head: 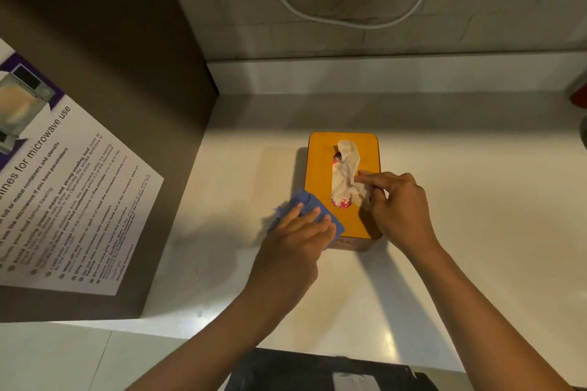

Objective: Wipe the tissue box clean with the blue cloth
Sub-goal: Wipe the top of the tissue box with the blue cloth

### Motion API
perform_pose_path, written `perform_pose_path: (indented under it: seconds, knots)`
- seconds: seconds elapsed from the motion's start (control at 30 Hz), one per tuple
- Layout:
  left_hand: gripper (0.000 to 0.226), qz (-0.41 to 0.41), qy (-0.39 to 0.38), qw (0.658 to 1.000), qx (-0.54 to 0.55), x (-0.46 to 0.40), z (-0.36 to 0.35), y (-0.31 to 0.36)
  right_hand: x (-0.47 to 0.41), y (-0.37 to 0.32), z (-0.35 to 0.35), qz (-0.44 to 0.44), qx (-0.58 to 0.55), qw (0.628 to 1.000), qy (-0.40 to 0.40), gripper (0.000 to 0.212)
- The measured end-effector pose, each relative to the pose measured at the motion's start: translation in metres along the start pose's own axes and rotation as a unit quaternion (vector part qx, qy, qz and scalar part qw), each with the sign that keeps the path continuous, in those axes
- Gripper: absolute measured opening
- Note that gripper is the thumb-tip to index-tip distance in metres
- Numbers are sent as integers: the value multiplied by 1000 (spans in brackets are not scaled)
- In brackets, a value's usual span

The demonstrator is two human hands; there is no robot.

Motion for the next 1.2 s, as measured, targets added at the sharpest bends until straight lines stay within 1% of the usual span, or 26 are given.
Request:
perform_pose_path:
  seconds: [0.03, 0.07, 0.1, 0.13, 0.17, 0.2, 0.23, 0.3, 0.37, 0.4, 0.43, 0.47, 0.53, 0.6, 0.63, 0.67, 0.77, 0.8, 0.87, 0.9, 0.93, 1.0, 1.07, 1.1, 1.17, 1.2]
  knots:
    - [36, 4, -19, 1000, 6, 5, 1, -1, 0, 0, 0, -1, -2, 1000, -2, 29]
    - [45, 39, -45, 997, 41, 12, 3, -7, 0, 0, 1, -4, -4, 1000, -5, 30]
    - [48, 113, -48, 985, 120, 20, 8, -18, 0, 1, 1, -7, -7, 1000, -9, 30]
    - [53, 185, -34, 959, 212, 28, 15, -32, 1, 1, 0, -9, -13, 1000, -11, 30]
    - [63, 250, 0, 917, 312, 37, 20, -46, 2, 1, 1, -8, -22, 1000, -9, 31]
    - [69, 296, 15, 870, 394, 44, 23, -59, 3, 1, 1, -6, -35, 999, -6, 32]
    - [70, 319, 20, 835, 447, 49, 27, -68, 4, 2, 3, -4, -52, 999, -5, 32]
    - [67, 323, 14, 782, 533, 52, 36, -79, 5, 3, 7, -10, -106, 994, -13, 33]
    - [60, 310, 1, 745, 591, 55, 41, -83, 6, 4, 14, -24, -184, 982, -21, 35]
    - [58, 304, -7, 726, 616, 57, 41, -82, 8, 2, 18, -27, -213, 977, -12, 35]
    - [54, 298, -18, 698, 651, 59, 39, -81, 12, -1, 24, -23, -230, 973, 6, 35]
    - [51, 293, -28, 668, 683, 61, 39, -81, 16, -7, 31, -12, -243, 970, 28, 36]
    - [59, 289, -20, 627, 723, 64, 43, -82, 23, -21, 43, 27, -276, 959, 53, 35]
    - [63, 271, -13, 594, 758, 62, 47, -78, 28, -39, 46, 74, -324, 943, 15, 34]
    - [62, 256, -10, 573, 778, 61, 49, -73, 31, -48, 42, 96, -368, 924, -34, 35]
    - [62, 240, -4, 551, 799, 58, 50, -68, 35, -56, 34, 109, -425, 893, -97, 40]
    - [61, 183, 33, 469, 864, 47, 55, -51, 54, -67, 3, 92, -569, 771, -270, 63]
    - [62, 168, 53, 449, 876, 44, 56, -47, 61, -69, -6, 79, -612, 726, -304, 68]
    - [66, 149, 98, 412, 894, 38, 55, -39, 76, -73, -21, 55, -695, 638, -328, 68]
    - [69, 147, 122, 391, 900, 35, 53, -35, 84, -74, -29, 48, -709, 622, -328, 63]
    - [70, 149, 147, 375, 903, 32, 50, -30, 90, -75, -37, 43, -702, 634, -323, 60]
    - [73, 164, 193, 372, 893, 26, 44, -17, 101, -82, -48, 67, -654, 683, -319, 60]
    - [75, 180, 222, 382, 879, 19, 39, -1, 113, -94, -52, 131, -623, 703, -317, 57]
    - [75, 188, 233, 392, 870, 16, 37, 5, 115, -98, -50, 134, -628, 706, -299, 54]
    - [74, 207, 256, 437, 837, 14, 38, 14, 115, -100, -42, 113, -644, 718, -240, 52]
    - [72, 213, 262, 473, 814, 12, 40, 17, 116, -99, -39, 100, -649, 726, -206, 51]
Point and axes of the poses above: each hand's wrist, its own x-axis away from the middle knuckle, its own z-axis out of the back of the hand, y = z × x, the point moved 6 cm from there along -x, towards the middle knuckle, and after that the axes turned 13 degrees about -y, right-handed, at the moved point
